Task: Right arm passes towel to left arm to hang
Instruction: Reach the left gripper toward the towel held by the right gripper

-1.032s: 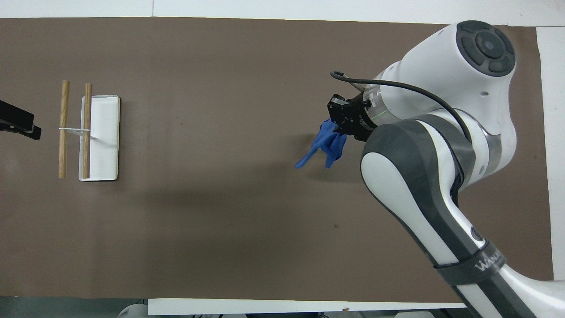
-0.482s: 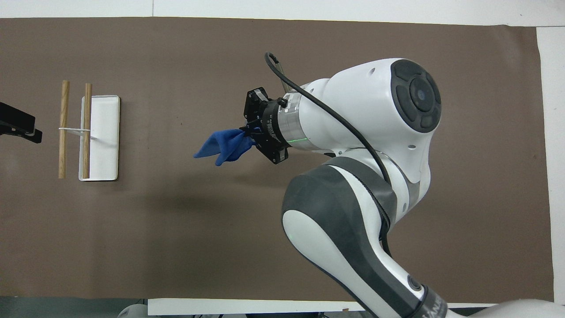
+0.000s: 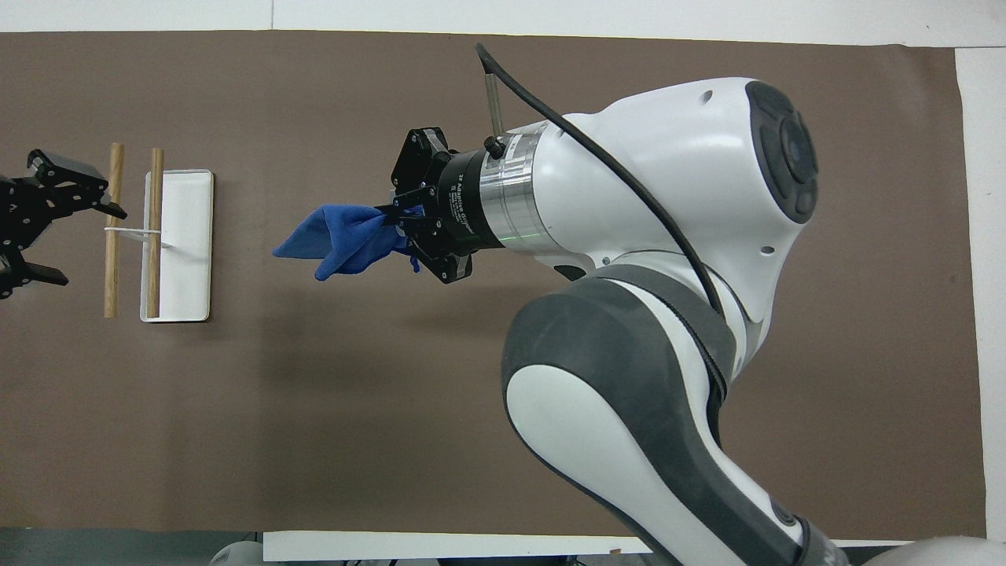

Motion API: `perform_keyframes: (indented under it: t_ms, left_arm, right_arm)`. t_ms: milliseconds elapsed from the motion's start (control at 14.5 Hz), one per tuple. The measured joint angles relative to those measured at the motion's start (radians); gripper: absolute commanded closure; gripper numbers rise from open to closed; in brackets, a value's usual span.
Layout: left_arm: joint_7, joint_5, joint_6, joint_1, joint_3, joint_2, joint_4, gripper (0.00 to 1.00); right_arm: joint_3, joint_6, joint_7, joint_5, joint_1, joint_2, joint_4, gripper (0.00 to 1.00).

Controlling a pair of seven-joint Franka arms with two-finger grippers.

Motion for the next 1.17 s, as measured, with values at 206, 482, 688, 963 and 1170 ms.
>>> perform_keyframes:
  t_ms: [206,482,688,963,1170]
  left_arm:
    - [-0.417,-0.055,0.096,-0.018,-0.003,0.000,-0.009,0.00]
    - [-0.797,-0.070,0.189,-0.141,-0.015,-0.012,-0.054,0.00]
    - [-0.868,-0.075,0.247,-0.210,-0.019,-0.041,-0.124,0.00]
    - [-0.989,-0.080,0.356,-0.264,-0.020,-0.050,-0.187,0.00]
    - [-1.003,-0.082,0.367,-0.294,-0.021,-0.051,-0.214,0.01]
  right_arm:
    - [0.003,0.000,0.001,0.000,0.000,0.006,0.002,1.00]
    - [0.006,0.000,0.001,0.000,0.000,0.009,0.002,1.00]
    - [0.017,0.002,0.002,0.000,0.001,0.009,0.002,1.00]
    - [0.021,0.002,0.002,0.000,0.001,0.009,0.002,1.00]
    - [0.021,0.002,0.002,0.000,0.001,0.009,0.002,1.00]
